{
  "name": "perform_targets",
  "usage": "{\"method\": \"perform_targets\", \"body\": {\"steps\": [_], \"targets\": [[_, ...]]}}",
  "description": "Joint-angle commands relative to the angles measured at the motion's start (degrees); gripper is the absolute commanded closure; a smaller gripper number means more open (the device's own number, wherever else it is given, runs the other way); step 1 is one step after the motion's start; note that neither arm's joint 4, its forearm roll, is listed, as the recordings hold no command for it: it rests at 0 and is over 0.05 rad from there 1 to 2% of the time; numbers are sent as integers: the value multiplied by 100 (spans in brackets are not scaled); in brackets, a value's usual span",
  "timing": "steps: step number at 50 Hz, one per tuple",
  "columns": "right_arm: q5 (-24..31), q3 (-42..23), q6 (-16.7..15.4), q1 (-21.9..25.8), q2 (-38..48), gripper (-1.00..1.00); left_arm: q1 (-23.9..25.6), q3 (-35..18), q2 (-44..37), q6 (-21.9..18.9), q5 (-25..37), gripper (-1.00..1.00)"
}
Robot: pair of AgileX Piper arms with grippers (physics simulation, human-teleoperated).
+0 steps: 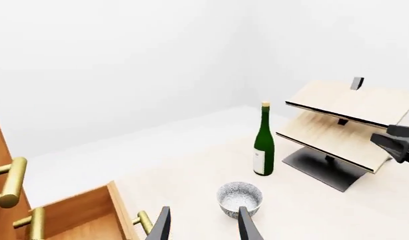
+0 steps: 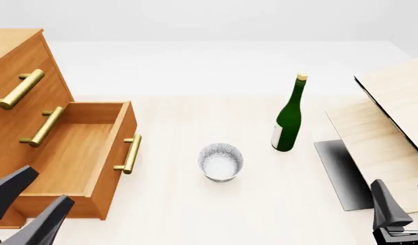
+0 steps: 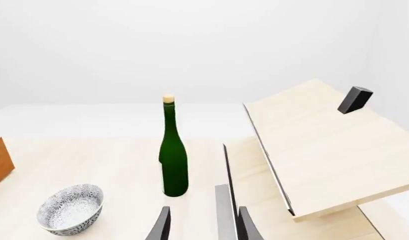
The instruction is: Put the bowl in the bottom drawer of the cabinet.
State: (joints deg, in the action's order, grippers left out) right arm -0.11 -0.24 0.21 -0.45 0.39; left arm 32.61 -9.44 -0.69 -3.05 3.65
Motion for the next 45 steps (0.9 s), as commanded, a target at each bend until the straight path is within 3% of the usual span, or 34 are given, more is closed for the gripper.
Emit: {"method": "perform_targets", "body": {"steps": [1,6,12,13,19,30,39,45], "targets": [[-7,0,1,0,7,-100,444,-360,-540,57,-140,-100],[14,-2,1,-1,-13,-100,581,-669,-1227,253,-224,-100],[14,-2,3,-1,-14,-100,664,-966,-1686,171,-173,-100],[14,-2,2,-1,-13,-100,720,-1295,-1948,117,-61,-100],[14,-2,2,-2,-13,-100,786,-1384,-2384,-56,-181,-100],[12,-1,3,-3,-13,-100,1056,-2348,-3366,-191,4,-100],[13,-1,2,-3,-15,-100,1021,-2630,-3953,-409,58,-100],[13,-1,3,-4,-15,-100,1030,-2739,-4075,-348,82,-100]]}}
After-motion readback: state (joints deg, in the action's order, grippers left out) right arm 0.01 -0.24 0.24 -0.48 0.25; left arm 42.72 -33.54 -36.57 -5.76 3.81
